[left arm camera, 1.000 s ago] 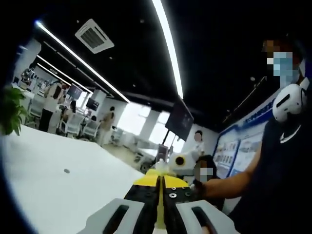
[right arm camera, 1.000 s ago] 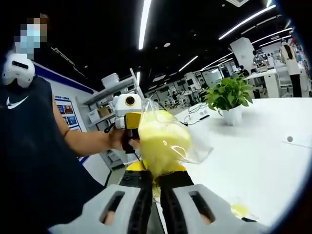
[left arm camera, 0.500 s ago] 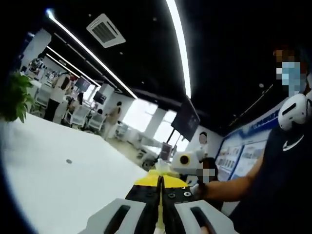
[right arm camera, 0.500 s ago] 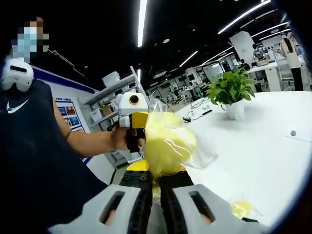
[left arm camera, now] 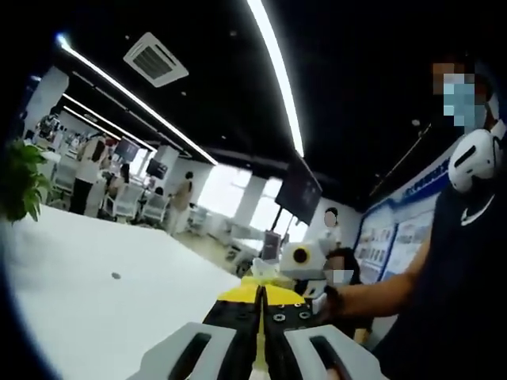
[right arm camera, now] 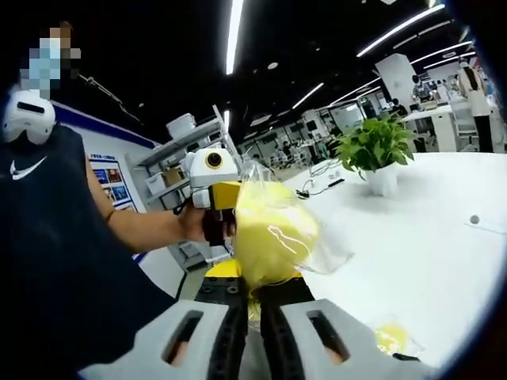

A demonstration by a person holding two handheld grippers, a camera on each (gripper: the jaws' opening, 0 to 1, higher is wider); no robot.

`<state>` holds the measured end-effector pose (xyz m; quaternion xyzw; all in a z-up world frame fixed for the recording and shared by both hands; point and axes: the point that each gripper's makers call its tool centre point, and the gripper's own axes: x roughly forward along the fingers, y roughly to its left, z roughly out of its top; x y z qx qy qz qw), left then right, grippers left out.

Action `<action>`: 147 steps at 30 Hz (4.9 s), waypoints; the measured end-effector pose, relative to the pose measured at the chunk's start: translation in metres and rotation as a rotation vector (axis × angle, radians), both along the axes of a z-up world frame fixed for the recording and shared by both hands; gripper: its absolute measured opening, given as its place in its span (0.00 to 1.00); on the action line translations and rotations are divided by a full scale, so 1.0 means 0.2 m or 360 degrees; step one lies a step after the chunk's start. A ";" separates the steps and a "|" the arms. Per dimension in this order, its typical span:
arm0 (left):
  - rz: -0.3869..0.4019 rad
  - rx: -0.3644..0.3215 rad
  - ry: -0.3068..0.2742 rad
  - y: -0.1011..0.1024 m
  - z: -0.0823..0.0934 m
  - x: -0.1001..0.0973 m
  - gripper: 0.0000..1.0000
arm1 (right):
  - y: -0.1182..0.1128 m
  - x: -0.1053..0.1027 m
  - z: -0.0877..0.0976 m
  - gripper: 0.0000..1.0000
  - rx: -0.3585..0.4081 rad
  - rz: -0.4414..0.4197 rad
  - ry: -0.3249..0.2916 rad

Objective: Compare the silicone blocks by pressing each to a similar depth, holding the contact briefly, and releasing to observe deformation and rebound differences across the visible hardness samples.

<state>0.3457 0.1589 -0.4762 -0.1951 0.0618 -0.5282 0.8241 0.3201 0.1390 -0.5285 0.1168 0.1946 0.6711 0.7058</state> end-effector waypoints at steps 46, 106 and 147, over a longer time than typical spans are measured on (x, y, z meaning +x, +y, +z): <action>0.0037 0.0018 -0.0025 -0.01 0.02 -0.01 0.00 | 0.00 0.01 0.00 0.04 0.0063 -0.0093 0.0015; 0.0290 -0.0285 0.0386 0.27 -0.22 0.20 0.00 | -0.83 0.30 -0.46 0.96 -0.0333 -0.1076 -0.0350; 0.0375 -0.0220 0.1064 0.34 -1.02 0.33 0.00 | -0.93 0.15 -0.73 0.96 -0.0512 -0.1201 -0.0245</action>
